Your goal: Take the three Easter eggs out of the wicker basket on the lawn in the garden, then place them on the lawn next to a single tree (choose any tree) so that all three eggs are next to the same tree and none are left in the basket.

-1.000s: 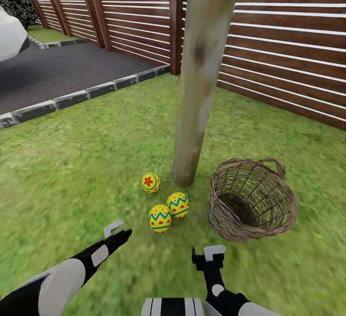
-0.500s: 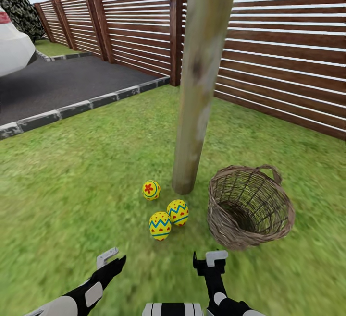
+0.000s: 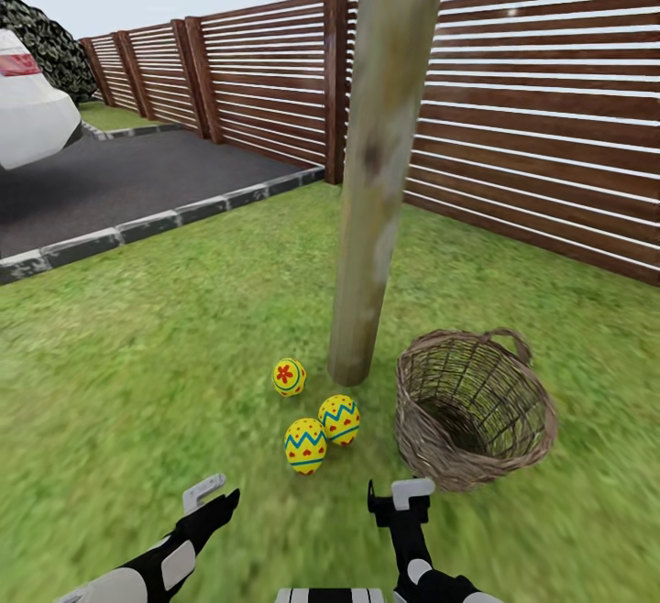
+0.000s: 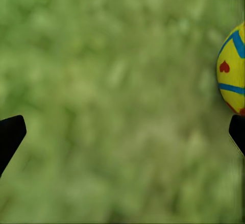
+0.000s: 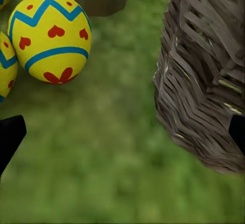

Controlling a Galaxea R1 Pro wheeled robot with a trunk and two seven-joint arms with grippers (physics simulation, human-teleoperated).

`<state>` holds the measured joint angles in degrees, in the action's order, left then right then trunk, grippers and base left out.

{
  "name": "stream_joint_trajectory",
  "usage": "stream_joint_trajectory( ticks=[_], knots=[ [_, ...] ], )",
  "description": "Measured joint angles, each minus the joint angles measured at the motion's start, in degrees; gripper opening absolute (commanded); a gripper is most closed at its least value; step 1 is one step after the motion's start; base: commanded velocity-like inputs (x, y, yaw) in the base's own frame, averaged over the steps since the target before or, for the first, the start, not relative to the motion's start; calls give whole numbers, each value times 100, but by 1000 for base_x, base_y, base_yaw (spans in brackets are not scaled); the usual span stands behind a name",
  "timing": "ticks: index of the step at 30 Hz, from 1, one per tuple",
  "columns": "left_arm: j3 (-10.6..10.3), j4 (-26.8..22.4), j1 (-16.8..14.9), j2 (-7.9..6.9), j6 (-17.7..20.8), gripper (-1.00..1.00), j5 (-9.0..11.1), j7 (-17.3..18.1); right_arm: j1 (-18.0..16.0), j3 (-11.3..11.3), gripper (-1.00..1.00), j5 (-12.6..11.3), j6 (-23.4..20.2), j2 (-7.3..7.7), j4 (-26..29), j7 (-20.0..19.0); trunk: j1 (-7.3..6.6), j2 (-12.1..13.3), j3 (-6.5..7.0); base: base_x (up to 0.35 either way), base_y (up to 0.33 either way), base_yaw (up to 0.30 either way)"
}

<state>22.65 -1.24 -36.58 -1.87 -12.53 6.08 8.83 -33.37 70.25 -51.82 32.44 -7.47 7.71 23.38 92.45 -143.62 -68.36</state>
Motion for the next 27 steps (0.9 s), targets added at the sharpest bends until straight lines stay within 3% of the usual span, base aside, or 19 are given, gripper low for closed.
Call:
stream_joint_trajectory(
  ticks=[9, 27],
  knots=[
    [0, 0, 5, 4, -1, 100, 0, 0, 0, 4, 100, 0, 0, -3, 0, 0, -22, 12, 200, -36, 0, 0],
    [0, 0, 6, 2, -1, 100, 0, -7, 18, 19, 100, 0, 7, -17, 9, 0, -68, 36, 599, -276, 0, 0]
  ],
)
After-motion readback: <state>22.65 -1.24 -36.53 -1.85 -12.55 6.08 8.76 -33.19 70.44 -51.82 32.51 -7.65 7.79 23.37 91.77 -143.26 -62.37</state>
